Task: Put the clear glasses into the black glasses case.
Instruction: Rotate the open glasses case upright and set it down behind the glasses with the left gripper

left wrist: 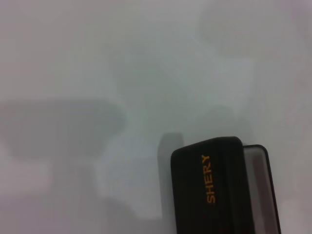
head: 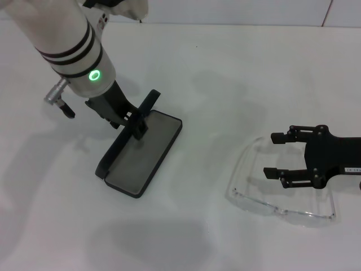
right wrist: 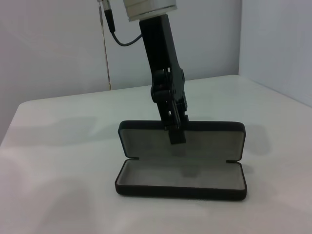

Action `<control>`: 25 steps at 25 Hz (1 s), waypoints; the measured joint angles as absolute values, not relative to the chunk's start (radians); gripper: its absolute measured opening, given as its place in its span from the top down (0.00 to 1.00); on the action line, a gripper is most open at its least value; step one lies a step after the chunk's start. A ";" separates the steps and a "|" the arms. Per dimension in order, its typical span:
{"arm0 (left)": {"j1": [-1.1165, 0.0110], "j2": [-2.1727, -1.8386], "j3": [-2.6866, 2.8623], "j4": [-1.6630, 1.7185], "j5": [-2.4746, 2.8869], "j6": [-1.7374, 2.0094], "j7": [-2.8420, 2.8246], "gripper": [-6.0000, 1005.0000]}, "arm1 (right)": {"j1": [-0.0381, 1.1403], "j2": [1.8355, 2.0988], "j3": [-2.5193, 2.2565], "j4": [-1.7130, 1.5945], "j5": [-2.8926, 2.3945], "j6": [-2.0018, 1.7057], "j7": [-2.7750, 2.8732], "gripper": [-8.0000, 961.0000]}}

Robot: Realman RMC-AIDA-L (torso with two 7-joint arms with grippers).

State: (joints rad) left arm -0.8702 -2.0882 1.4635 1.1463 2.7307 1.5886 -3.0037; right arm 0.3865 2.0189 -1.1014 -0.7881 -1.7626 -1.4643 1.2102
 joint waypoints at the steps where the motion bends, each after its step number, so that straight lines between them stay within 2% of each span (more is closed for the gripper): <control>1: -0.869 -2.088 1.463 1.146 2.731 1.588 -2.999 0.43 | 0.387 2.019 -1.101 -0.788 -1.763 -1.465 1.210 0.22; 10: -0.868 -2.087 1.480 1.157 2.731 1.586 -2.982 0.56 | 0.386 2.020 -1.101 -0.788 -1.763 -1.467 1.210 0.22; 14: -0.870 -2.088 1.506 1.170 2.732 1.586 -2.951 0.74 | 0.385 2.020 -1.099 -0.788 -1.762 -1.466 1.210 0.22; 19: -0.866 -2.088 1.527 1.238 2.766 1.546 -2.850 0.79 | 0.384 2.020 -1.098 -0.787 -1.753 -1.465 1.210 0.22; 25: -0.802 -2.089 1.672 1.351 2.828 1.408 -2.606 0.79 | 0.385 2.020 -1.094 -0.768 -1.745 -1.463 1.209 0.22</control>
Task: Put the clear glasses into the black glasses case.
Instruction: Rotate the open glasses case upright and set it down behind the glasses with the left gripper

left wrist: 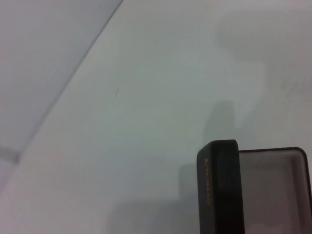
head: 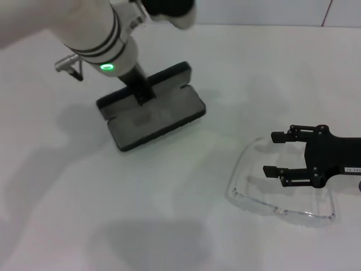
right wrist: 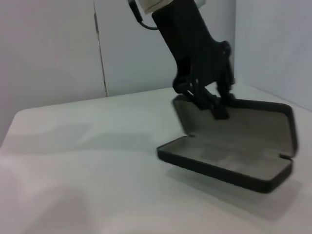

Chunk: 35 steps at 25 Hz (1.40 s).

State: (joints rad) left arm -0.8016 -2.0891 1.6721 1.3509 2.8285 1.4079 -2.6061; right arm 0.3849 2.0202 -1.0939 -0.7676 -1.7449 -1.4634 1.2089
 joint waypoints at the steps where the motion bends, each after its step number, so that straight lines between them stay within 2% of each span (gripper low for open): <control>1: -0.789 -2.090 1.682 1.362 2.827 1.381 -2.565 0.79 | 0.385 2.020 -1.094 -0.764 -1.742 -1.463 1.208 0.22; 8: -0.713 -2.094 1.762 1.409 2.760 1.208 -2.248 0.79 | 0.378 2.019 -1.093 -0.740 -1.710 -1.469 1.193 0.22; 16: -0.760 -2.094 1.761 1.304 2.718 1.178 -2.199 0.78 | 0.376 2.020 -1.093 -0.724 -1.697 -1.473 1.192 0.22; 35: -0.737 -2.095 1.758 1.298 2.716 1.115 -2.215 0.67 | 0.386 2.018 -1.092 -0.724 -1.686 -1.464 1.186 0.22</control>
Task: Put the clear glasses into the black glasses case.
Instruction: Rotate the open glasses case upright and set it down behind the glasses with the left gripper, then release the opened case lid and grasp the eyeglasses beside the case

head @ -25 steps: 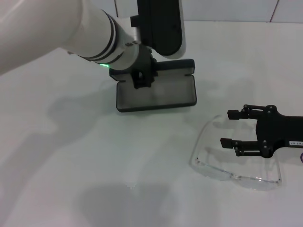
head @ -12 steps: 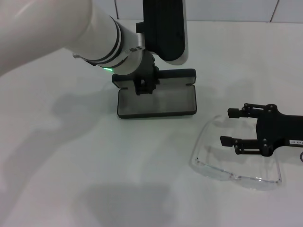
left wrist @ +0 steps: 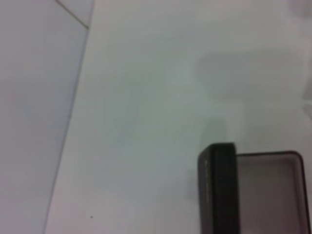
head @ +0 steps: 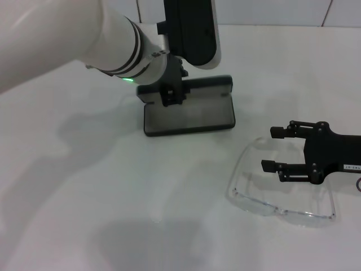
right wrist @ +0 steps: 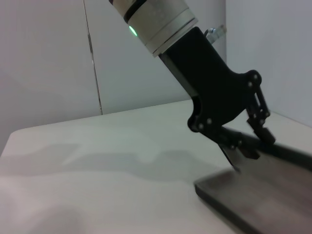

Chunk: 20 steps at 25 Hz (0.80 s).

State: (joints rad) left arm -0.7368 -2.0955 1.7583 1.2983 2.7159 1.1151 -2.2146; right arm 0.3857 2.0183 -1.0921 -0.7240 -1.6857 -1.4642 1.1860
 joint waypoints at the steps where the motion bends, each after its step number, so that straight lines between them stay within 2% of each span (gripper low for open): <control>1: -0.733 -2.096 1.764 1.298 2.723 1.105 -2.222 0.66 | 0.386 2.018 -1.092 -0.724 -1.686 -1.464 1.186 0.22; 8: -0.714 -2.096 1.818 1.315 2.754 1.070 -2.250 0.62 | 0.384 2.017 -1.092 -0.724 -1.686 -1.461 1.185 0.22; 10: -0.700 -2.096 1.809 1.345 2.741 1.071 -2.258 0.56 | 0.383 2.017 -1.092 -0.724 -1.686 -1.461 1.185 0.22; 14: -0.615 -2.093 1.708 1.518 2.571 1.065 -2.235 0.43 | 0.380 2.016 -1.091 -0.724 -1.686 -1.460 1.184 0.22; 20: -0.395 -2.089 1.456 1.659 1.941 1.071 -1.970 0.33 | 0.378 2.014 -1.067 -0.724 -1.686 -1.460 1.194 0.22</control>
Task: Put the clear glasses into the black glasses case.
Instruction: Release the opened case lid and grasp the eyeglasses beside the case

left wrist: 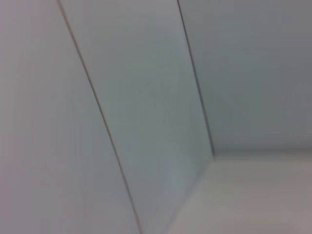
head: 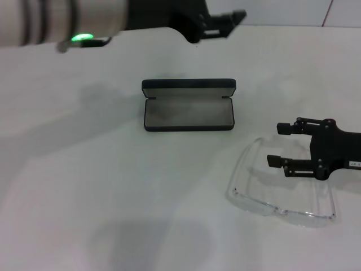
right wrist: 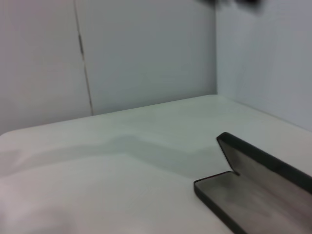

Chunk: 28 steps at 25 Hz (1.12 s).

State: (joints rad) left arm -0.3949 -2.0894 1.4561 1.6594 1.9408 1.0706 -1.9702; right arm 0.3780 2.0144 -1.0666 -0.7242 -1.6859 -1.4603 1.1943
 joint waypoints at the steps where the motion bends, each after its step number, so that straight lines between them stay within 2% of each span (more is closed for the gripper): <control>1: -0.369 -2.089 1.435 1.659 1.868 1.078 -1.938 0.33 | 0.379 2.013 -1.060 -0.725 -1.687 -1.461 1.206 0.22; 7: -0.204 -2.090 1.356 1.560 1.518 1.229 -1.723 0.33 | 0.391 1.995 -1.053 -0.842 -1.736 -1.471 1.425 0.22; 12: -0.179 -2.088 1.252 1.260 1.282 1.479 -1.558 0.33 | 0.419 1.984 -1.053 -1.055 -1.883 -1.535 1.670 0.22; 13: -0.179 -2.088 1.252 1.260 1.282 1.479 -1.558 0.33 | 0.442 1.981 -1.051 -1.100 -1.916 -1.572 1.721 0.22; 16: -0.197 -2.084 1.106 0.912 1.190 1.708 -1.347 0.33 | 0.523 1.965 -1.050 -1.179 -2.000 -1.684 1.863 0.22; 21: -0.189 -2.076 1.053 0.768 1.225 1.743 -1.227 0.33 | 0.700 1.933 -1.056 -1.217 -2.117 -1.868 2.053 0.22; 25: -0.186 -2.069 1.051 0.729 1.282 1.738 -1.164 0.34 | 0.797 1.941 -1.063 -1.251 -2.255 -1.946 2.163 0.22; 28: -0.177 -2.069 1.040 0.716 1.296 1.730 -1.143 0.34 | 0.895 1.971 -1.074 -1.257 -2.370 -2.002 2.226 0.22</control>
State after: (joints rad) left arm -0.1770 -2.0693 1.0398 0.7163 1.2964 1.7295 -1.1427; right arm 0.8955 1.9708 -1.0743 -1.2570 -2.3696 -2.0016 2.2259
